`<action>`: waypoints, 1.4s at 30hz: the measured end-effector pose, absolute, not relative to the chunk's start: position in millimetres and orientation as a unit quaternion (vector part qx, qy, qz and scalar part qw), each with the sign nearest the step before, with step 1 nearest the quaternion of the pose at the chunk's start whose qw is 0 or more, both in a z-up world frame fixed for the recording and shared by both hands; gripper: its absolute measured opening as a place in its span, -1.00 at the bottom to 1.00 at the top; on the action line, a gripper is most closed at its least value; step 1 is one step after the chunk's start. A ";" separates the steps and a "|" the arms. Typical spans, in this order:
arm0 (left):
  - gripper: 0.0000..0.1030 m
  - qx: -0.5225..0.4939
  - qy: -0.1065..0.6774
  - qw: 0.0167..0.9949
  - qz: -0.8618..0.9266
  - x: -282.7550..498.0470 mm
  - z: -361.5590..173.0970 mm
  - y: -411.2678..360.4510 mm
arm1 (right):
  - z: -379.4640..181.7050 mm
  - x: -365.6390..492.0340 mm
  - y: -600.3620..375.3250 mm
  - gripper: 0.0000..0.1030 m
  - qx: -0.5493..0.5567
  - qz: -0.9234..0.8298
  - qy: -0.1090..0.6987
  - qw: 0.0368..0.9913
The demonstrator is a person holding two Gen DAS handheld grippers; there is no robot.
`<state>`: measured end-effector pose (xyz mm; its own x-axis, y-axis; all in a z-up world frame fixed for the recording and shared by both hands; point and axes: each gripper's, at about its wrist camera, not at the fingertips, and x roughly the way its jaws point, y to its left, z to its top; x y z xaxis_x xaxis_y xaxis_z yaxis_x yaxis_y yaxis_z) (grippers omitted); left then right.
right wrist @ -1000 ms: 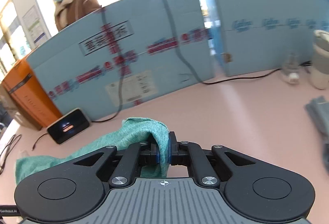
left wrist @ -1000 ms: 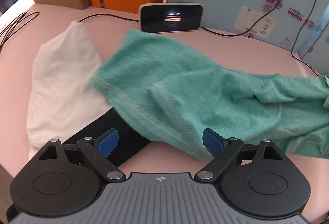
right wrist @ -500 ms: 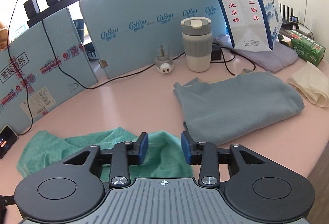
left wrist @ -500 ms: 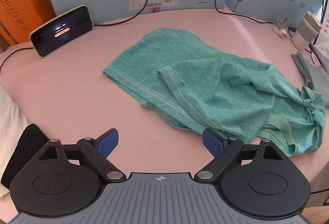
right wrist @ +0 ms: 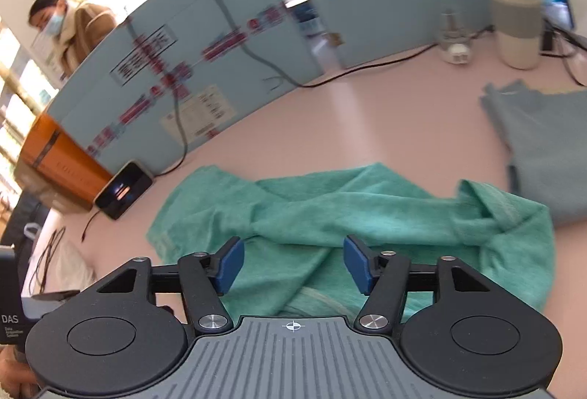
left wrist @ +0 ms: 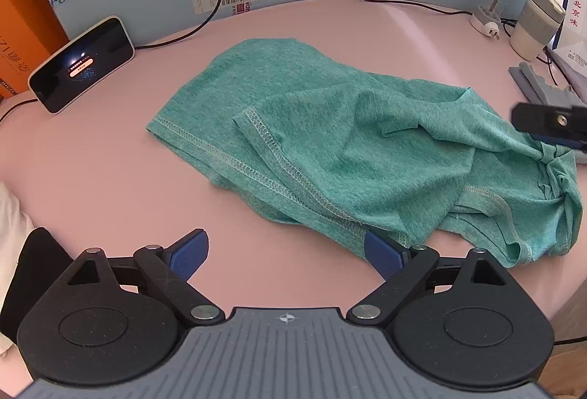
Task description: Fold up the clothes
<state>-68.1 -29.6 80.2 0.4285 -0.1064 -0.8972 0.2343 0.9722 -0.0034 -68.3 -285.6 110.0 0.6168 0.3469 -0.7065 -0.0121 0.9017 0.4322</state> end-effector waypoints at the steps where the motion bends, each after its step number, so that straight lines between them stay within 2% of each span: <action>1: 0.80 0.059 0.526 0.843 -0.096 -69.6 80.0 -27.1 | 109.0 -58.0 -274.4 0.43 0.185 0.119 0.429 0.876; 6: 0.80 0.034 0.531 0.845 -0.055 -78.8 80.1 -4.3 | 83.4 9.3 -231.6 0.43 0.135 0.120 0.484 0.856; 11: 0.80 0.003 0.537 0.844 0.005 -91.5 82.4 30.5 | 51.0 64.6 -179.7 0.41 0.080 0.123 0.503 0.852; 12: 0.80 -0.006 0.538 0.842 0.019 -94.3 82.2 38.7 | 44.1 71.5 -171.2 0.35 0.079 0.128 0.512 0.846; 13: 0.80 -0.015 0.540 0.841 0.032 -96.7 81.7 46.6 | 39.2 77.6 -163.1 0.15 0.086 0.138 0.517 0.840; 14: 0.80 -0.025 0.541 0.839 0.044 -98.6 80.9 53.9 | 35.0 82.7 -154.3 0.08 0.087 0.147 0.522 0.836; 17: 0.80 -0.050 0.537 0.840 0.067 -101.9 80.8 70.5 | 32.3 90.3 -124.8 0.07 0.047 0.154 0.528 0.834; 24: 0.80 -0.061 0.498 0.859 0.102 -95.1 99.9 92.4 | 32.3 63.0 -84.3 0.07 0.061 0.279 0.557 0.780; 32: 0.90 -0.052 0.494 0.858 0.132 -94.6 101.4 110.0 | 16.5 -32.1 -61.1 0.06 0.024 0.459 0.617 0.639; 37: 0.90 -0.029 0.510 0.858 0.057 -92.4 83.2 70.2 | 23.1 -56.9 -101.5 0.04 0.006 0.460 0.638 0.618; 42: 0.90 0.016 0.506 0.860 -0.067 -85.8 74.1 4.5 | 37.4 -69.1 -162.9 0.06 0.047 0.400 0.645 0.650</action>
